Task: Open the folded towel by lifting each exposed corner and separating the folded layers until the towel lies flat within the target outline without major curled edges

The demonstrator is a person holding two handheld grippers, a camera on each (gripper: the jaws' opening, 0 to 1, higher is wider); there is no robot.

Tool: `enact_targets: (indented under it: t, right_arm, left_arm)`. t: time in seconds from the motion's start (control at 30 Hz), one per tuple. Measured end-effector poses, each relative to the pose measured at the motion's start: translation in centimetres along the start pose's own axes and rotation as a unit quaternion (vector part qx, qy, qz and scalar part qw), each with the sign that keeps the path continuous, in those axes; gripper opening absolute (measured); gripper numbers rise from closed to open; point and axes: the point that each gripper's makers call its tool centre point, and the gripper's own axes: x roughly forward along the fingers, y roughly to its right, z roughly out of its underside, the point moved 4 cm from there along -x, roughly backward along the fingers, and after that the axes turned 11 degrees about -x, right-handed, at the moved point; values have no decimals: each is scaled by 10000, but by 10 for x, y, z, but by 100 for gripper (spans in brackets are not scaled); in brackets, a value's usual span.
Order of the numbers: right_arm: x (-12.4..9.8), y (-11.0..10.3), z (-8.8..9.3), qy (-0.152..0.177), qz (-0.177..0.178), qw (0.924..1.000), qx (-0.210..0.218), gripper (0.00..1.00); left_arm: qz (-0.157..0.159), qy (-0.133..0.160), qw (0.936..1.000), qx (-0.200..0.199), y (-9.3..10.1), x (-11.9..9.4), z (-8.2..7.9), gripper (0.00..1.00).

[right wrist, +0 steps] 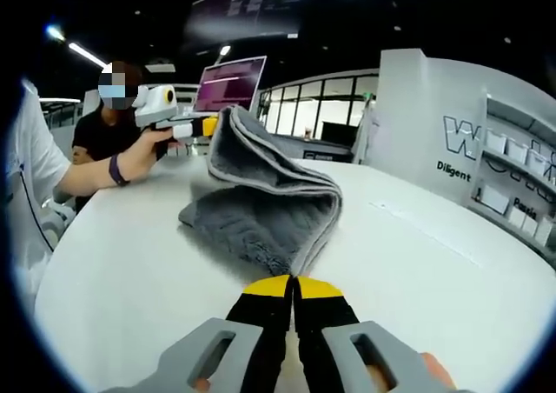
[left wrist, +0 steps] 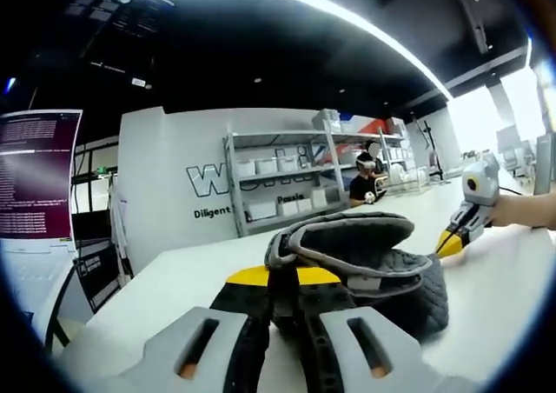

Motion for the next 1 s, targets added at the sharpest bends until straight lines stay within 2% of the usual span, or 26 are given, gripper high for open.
enact_targets:
  t: [0.43,0.47,1.0]
  right_arm:
    - [-7,16,4,-56,318,9993,186,0]
    - [-9,21,7,-100,509,9980,369,0]
    - [-30,49,20,-203,1232,9881,894,0]
  left_arm:
    - [-38,-8,10000,-42,-2,0,0,7]
    - [-41,-9,10000,-49,-3,0,0,7]
    - [-53,-116,9999,-98,-4,1,4,7]
